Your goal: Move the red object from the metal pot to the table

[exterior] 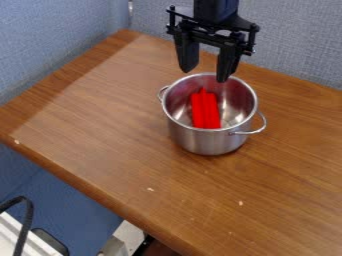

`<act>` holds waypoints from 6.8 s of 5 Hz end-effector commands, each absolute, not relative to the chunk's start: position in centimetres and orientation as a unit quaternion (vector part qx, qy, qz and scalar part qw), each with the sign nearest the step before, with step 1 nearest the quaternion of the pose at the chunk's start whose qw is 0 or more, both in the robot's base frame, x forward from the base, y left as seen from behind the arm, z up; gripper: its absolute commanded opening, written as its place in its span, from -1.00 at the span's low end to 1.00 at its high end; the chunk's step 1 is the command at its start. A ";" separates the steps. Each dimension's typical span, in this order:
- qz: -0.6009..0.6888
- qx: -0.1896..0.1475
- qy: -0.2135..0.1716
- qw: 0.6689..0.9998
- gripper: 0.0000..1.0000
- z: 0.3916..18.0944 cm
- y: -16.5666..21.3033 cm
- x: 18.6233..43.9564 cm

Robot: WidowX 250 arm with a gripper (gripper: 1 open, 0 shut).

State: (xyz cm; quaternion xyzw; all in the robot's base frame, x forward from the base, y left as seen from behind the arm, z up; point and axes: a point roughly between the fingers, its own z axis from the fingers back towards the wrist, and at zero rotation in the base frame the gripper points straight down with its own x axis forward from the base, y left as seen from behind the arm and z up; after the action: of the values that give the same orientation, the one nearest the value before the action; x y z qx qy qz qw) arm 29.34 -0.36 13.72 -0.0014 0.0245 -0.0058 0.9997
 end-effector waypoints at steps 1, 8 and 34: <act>-0.022 0.007 0.032 0.999 1.00 12.3 -0.4 29.8; -0.079 0.052 0.039 0.995 -1.00 6.3 -0.6 28.7; 0.089 -0.019 0.005 0.996 -1.00 14.7 1.9 22.6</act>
State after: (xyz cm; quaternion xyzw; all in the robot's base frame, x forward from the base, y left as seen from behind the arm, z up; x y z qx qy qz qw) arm 22.09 1.72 13.67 -0.0169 0.0257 0.0840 0.9960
